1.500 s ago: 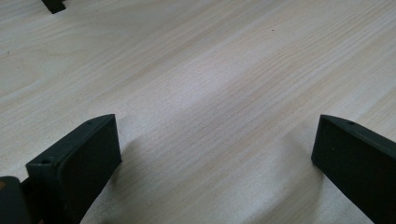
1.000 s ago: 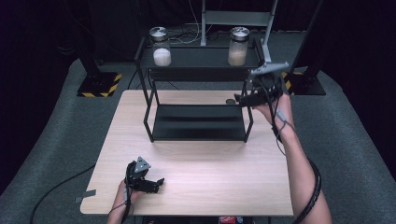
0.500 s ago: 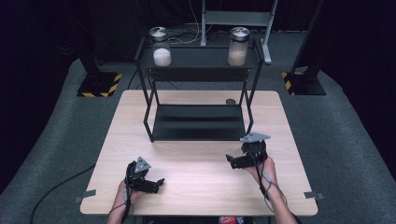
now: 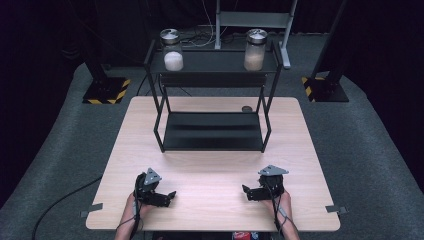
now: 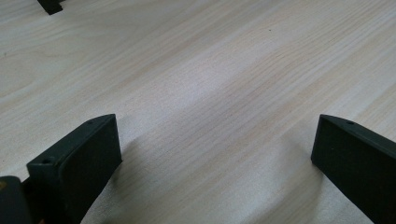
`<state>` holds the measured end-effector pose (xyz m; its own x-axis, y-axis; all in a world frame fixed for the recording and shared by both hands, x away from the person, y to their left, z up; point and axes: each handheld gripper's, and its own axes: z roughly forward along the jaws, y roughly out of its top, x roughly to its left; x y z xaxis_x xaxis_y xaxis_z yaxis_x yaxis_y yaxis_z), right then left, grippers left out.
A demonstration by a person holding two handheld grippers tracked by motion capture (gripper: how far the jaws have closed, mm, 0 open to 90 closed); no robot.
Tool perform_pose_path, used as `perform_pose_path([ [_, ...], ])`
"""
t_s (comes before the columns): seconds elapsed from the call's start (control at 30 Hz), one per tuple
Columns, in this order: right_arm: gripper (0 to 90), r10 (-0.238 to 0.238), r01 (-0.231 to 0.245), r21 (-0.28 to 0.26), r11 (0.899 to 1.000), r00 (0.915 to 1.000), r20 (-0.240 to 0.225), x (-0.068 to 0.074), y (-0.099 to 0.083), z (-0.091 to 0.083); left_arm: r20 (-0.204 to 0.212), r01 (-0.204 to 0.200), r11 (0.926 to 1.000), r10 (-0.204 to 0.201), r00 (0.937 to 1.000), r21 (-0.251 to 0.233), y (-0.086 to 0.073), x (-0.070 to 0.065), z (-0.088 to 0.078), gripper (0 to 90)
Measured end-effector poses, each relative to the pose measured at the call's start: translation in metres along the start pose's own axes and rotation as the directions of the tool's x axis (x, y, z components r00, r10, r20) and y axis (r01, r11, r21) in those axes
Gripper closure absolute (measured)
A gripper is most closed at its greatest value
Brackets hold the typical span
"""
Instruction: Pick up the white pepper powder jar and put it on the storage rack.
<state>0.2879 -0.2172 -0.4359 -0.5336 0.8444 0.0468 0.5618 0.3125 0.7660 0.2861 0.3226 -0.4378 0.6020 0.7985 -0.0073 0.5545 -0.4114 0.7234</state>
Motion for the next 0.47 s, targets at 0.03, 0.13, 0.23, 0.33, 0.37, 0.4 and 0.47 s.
perform_pose_path([
  [0.03,0.1,-0.004,0.004,-0.011,1.0,1.0,-0.002,0.0003,-0.002,-0.0002,0.0,0.0,1.0,0.0,1.0,0.0,0.0,0.0,0.0,0.9],
  [0.13,0.0,-0.007,0.007,-0.005,1.0,1.0,0.004,0.0017,-0.002,0.0007,0.0,-0.002,1.0,0.002,1.0,0.001,0.0001,0.0001,-0.0001,0.9],
  [0.23,0.0,0.002,-0.002,-0.012,1.0,1.0,-0.002,0.0,-0.0033,0.0003,0.0,-0.001,1.0,0.001,1.0,0.001,0.0001,0.0001,-0.0001,0.9],
  [0.33,0.0,0.0,0.0,-0.012,1.0,1.0,-0.006,-0.0003,-0.0033,0.0003,0.0,-0.002,1.0,0.002,1.0,0.001,0.0001,0.0,-0.0001,0.9],
  [0.37,0.0,-0.005,0.005,-0.011,1.0,1.0,-0.003,0.0005,-0.0031,0.0003,0.0,-0.002,1.0,0.002,1.0,0.001,0.0,0.0,-0.0001,0.9],
  [0.4,0.0,-0.013,0.013,-0.012,1.0,0.9999,0.001,0.0019,-0.0035,0.0002,0.0,-0.002,1.0,0.002,1.0,0.001,0.0001,0.0,-0.0001,0.9],
  [0.47,0.0,-0.017,0.017,-0.009,1.0,0.9999,0.003,0.0027,-0.0031,0.0003,0.0,-0.002,1.0,0.002,1.0,0.001,0.0001,0.0,-0.0001,0.9],
])
